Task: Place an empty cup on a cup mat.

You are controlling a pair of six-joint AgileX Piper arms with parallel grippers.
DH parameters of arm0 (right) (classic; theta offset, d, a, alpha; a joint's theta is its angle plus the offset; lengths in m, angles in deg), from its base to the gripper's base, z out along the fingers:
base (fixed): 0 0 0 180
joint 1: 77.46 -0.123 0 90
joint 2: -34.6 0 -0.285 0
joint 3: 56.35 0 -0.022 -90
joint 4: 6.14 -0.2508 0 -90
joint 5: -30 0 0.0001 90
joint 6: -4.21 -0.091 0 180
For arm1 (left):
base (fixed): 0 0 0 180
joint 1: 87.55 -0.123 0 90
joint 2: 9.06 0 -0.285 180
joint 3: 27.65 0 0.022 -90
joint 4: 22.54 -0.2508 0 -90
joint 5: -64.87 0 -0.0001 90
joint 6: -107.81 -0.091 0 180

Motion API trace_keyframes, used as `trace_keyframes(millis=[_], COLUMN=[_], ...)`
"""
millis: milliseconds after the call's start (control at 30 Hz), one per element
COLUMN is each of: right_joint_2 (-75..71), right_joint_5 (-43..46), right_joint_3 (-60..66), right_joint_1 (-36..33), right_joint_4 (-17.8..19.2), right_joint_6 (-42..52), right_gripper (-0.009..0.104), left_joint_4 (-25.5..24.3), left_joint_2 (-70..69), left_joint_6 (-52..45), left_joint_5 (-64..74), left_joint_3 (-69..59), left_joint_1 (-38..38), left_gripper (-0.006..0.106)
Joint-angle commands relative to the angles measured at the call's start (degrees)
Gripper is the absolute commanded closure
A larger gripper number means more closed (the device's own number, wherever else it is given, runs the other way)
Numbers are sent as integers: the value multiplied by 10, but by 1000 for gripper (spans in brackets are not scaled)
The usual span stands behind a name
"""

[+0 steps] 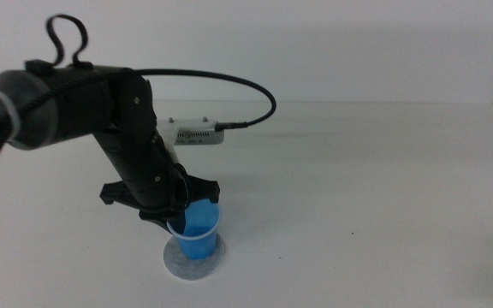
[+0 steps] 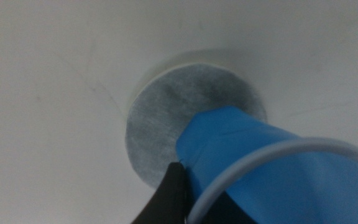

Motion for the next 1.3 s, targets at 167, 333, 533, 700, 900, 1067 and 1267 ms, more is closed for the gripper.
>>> trace_keyframes(millis=[167, 333, 533, 700, 900, 1067, 1267], right_joint_2=[-3, -3, -3, -3, -3, -3, -3], right_joint_5=[4, 4, 4, 4, 4, 4, 4], right_joint_3=[2, 2, 2, 2, 2, 2, 2], right_joint_1=[-1, -1, -1, -1, -1, -1, -1], right_joint_4=[4, 4, 4, 4, 4, 4, 4], right_joint_6=[2, 2, 2, 2, 2, 2, 2], right_gripper=[2, 2, 2, 2, 2, 2, 2], left_joint_4=[-1, -2, -36, -105, -185, -212, -242], left_joint_2=[22, 22, -17, -147, -345, -463, -572], left_joint_6=[6, -13, -36, 29, 64, 63, 63], left_joint_5=[-3, -1, 33, 13, -71, -104, -155], left_joint_3=[3, 3, 3, -18, -130, -205, -291], left_joint_1=[1, 1, 1, 2, 2, 2, 2], left_gripper=[98, 72, 6, 7, 7, 7, 7])
